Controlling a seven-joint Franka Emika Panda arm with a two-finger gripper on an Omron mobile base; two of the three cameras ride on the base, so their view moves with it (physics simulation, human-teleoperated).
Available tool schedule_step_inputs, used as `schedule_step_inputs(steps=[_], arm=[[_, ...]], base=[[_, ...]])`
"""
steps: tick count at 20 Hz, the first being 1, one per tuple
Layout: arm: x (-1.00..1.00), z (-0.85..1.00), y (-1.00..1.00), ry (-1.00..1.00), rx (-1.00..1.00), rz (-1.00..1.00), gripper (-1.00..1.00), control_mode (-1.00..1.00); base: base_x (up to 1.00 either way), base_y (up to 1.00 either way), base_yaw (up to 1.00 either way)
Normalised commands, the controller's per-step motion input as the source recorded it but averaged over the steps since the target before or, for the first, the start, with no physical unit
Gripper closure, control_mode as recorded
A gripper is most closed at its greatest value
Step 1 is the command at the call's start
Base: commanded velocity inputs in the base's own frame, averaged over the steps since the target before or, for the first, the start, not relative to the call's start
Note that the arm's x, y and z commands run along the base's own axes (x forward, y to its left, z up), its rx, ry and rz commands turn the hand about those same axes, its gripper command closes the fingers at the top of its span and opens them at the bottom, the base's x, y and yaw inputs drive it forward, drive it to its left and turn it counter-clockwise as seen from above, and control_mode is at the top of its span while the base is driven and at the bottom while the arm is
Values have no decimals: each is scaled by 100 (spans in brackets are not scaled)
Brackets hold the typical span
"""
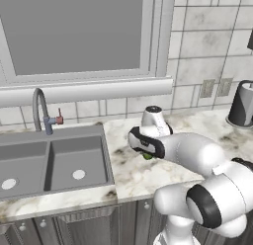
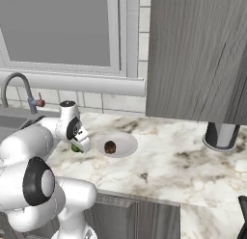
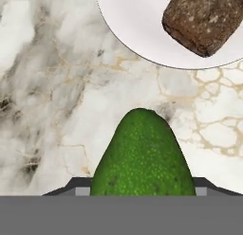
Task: Pick the avocado and bread from the counter and place them on the plate. Then pick the jam from the cabinet and place it next to the plate. Lastly close the cabinet door.
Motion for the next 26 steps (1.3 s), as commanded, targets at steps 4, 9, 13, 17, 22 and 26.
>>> schedule_step_inputs(steps=[4,9,13,17,22,26], arm=[[-1,68,-43,1,2,-2,100,-100],[0,72,-40,4,0,-3,100,-100],[0,44,-58,8,0,0,100,-100],[0,19,-66,4,0,5,100,-100],[0,3,-53,1,0,18,100,-100],[2,-5,-21,0,0,26,100,-100]], base=[[0,0,0],[0,0,0],[0,0,0],[0,0,0],[0,0,0],[0,0,0]])
